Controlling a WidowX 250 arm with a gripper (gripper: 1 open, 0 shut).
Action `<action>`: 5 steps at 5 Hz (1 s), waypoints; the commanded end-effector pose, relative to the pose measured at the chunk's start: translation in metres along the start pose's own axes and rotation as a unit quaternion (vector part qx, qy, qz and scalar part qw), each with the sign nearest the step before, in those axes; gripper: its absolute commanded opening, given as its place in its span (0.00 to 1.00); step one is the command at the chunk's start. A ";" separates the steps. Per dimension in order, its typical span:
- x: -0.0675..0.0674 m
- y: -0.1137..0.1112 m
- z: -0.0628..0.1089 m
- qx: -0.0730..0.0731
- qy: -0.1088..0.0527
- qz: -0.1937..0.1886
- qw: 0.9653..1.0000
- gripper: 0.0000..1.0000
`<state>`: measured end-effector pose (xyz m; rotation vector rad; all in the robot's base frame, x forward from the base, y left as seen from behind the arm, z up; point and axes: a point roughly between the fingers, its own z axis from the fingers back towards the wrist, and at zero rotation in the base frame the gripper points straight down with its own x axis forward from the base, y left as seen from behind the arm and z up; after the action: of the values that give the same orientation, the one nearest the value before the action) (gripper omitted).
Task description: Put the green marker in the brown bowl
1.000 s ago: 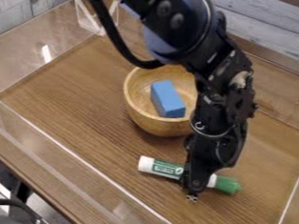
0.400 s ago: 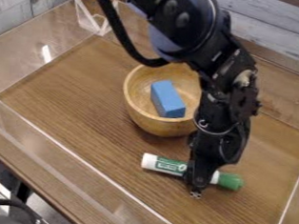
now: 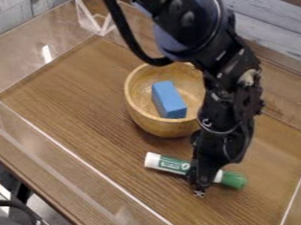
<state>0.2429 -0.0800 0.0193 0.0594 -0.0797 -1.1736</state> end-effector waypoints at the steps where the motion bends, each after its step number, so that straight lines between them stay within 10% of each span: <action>1: 0.003 0.004 0.000 0.009 -0.003 -0.003 1.000 0.00; 5: 0.007 0.007 0.003 0.015 -0.004 -0.008 1.000 0.00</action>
<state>0.2471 -0.0810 0.0193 0.0719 -0.0840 -1.1798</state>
